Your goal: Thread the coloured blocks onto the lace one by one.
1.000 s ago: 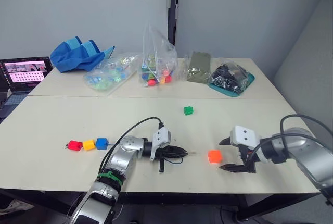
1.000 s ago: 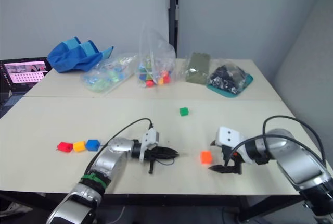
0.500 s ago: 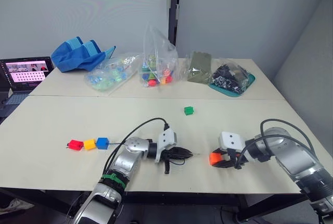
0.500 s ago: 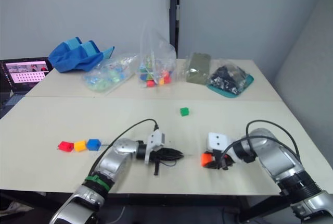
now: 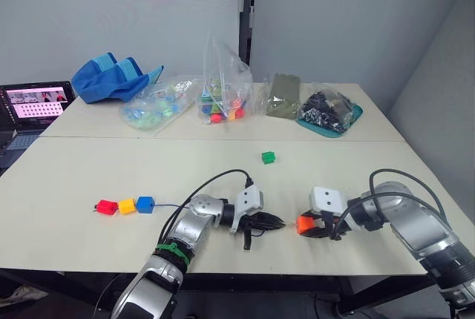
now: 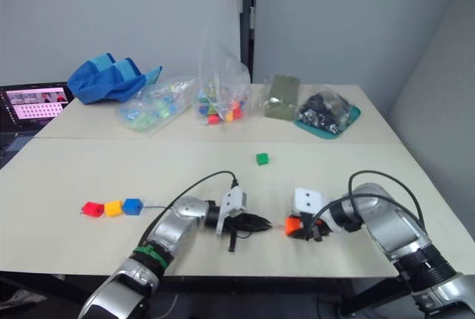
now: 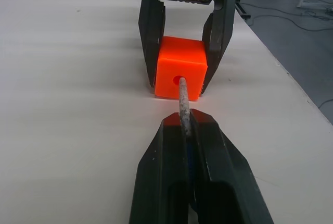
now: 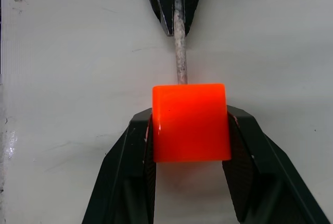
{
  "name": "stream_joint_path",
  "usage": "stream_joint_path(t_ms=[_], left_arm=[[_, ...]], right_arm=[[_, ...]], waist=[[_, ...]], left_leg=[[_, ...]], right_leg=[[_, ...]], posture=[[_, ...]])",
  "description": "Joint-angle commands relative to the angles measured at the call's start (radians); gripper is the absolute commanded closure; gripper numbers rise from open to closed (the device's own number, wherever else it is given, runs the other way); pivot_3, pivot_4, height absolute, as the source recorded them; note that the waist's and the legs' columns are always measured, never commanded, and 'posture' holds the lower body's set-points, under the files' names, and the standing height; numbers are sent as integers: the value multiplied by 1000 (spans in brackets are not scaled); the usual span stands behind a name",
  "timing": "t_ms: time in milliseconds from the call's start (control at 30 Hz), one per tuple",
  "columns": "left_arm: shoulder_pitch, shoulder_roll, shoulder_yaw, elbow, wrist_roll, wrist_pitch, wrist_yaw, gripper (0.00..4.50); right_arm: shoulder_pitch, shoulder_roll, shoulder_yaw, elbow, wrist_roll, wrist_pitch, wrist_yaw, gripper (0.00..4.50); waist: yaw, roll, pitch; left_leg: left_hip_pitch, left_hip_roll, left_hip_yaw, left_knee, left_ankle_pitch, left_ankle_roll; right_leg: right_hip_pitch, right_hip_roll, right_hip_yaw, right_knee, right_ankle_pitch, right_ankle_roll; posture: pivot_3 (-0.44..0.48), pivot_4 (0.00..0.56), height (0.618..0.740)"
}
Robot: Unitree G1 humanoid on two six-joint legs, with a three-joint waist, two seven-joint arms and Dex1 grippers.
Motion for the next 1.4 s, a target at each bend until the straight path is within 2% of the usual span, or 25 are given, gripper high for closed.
stream_joint_path(t_ms=[33,233,433,567,633,667,700,867,1067,1200,1300,1400], left_arm=[[3,-8,-13,-10,13,-24,4,4500],[-13,-51,-19,16,32,-37,58,4500],[-37,-69,-29,52,38,-54,24,4500],[-49,-58,-34,19,6,6,-54,3212],[-55,-23,-52,8,58,-16,-43,2462],[-56,0,-44,-9,52,16,-54,2227],[-57,16,-37,-23,42,41,-62,2200],[-32,122,6,-69,21,82,-62,2200],[-7,105,-25,-65,48,58,-30,2200],[-9,69,-23,-74,29,73,-22,3335],[-6,62,-19,-85,14,99,-29,4431],[-10,61,0,-85,6,111,-16,4500]], right_arm=[[7,-8,-33,-49,5,23,-6,3309],[19,-3,-41,-85,12,56,-13,3309],[28,-3,-41,-99,12,71,-20,3309],[34,-3,-39,-102,13,84,-22,3309],[39,-3,-38,-105,12,86,-25,3309],[42,-3,-38,-107,13,89,-26,3309],[44,-3,-38,-108,13,91,-27,3309],[68,-5,-44,-143,27,125,-38,3309],[84,0,-49,-146,19,126,-46,3309],[79,0,-51,-151,19,133,-48,3309],[82,-4,-54,-152,19,133,-48,3309],[83,-7,-55,-151,14,134,-52,3309]], waist=[[0,0,0],[7,0,0],[21,0,0],[22,0,0],[22,0,0],[22,0,0],[20,0,0],[16,0,0],[24,0,0],[24,0,0],[23,0,0],[21,0,0]], left_leg=[[0,0,0,0,0,0],[0,0,0,1,0,0],[0,0,0,1,0,0],[0,0,0,1,0,0],[0,0,0,1,0,0],[0,0,0,1,0,0],[0,0,0,1,0,0],[1,0,0,1,0,0],[1,0,0,2,0,0],[1,0,0,2,0,0],[1,0,0,1,0,0],[1,0,0,1,0,0]], right_leg=[[0,0,0,0,0,0],[0,0,0,0,0,0],[1,0,0,0,0,0],[1,0,0,0,0,0],[0,0,0,0,0,0],[0,0,0,0,0,0],[0,0,0,0,0,0],[0,0,0,1,0,0],[2,0,0,0,0,0],[2,0,0,0,0,0],[1,0,0,0,0,0],[1,0,0,1,0,0]], posture=[[0,150,740],[0,150,740],[0,150,740],[0,150,740],[0,150,740],[0,150,740],[0,150,740],[0,150,740],[0,150,740],[0,150,740],[0,150,740],[0,150,740]])
